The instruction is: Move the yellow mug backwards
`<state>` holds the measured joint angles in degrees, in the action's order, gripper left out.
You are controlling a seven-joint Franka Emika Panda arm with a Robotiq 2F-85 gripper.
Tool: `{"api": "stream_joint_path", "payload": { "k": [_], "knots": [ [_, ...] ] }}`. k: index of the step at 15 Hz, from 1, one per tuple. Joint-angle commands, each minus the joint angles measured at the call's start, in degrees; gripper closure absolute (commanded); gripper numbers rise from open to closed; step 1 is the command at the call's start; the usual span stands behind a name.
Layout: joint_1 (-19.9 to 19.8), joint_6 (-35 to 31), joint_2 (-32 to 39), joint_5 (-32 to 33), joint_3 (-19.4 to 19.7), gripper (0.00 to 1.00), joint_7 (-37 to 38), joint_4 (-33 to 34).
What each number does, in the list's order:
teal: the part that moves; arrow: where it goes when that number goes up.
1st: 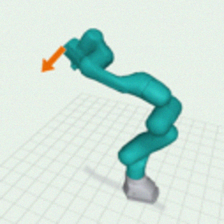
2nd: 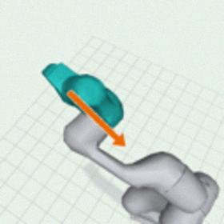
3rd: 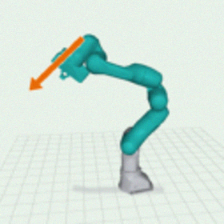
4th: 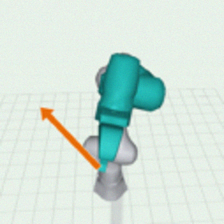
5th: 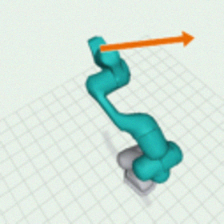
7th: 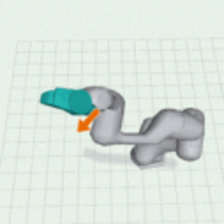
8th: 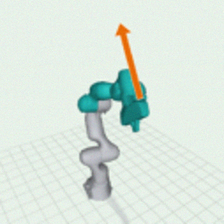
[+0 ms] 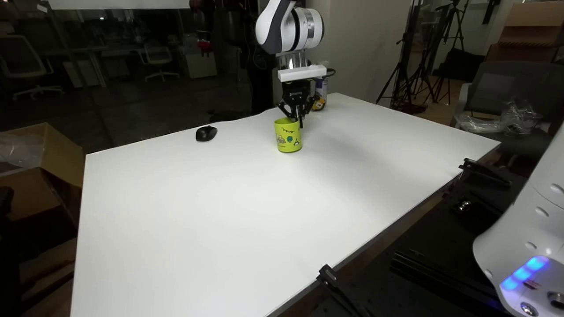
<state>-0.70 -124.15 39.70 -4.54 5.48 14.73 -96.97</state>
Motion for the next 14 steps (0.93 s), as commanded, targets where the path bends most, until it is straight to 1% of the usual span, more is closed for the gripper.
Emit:
{"api": "stream_joint_path", "payload": {
  "k": [1, 4, 6, 9, 12, 14],
  "knots": [
    [3.33, 3.27, 4.91, 4.44, 0.72, 0.98, 2.91, 7.96],
    [5.55, 0.55, 7.03, 7.56, 1.28, 0.98, 4.30, 10.80],
    [5.96, -2.54, 7.96, 7.84, 1.17, 0.98, 4.74, 11.95],
    [4.91, -8.10, 8.98, 5.26, 0.17, 0.98, 4.73, 12.83],
    [3.53, -9.99, 9.87, 2.15, -0.87, 0.98, 3.58, 13.83],
    [2.83, -10.13, 10.24, 0.58, -1.37, 0.98, 2.83, 14.27]
  ]
}}
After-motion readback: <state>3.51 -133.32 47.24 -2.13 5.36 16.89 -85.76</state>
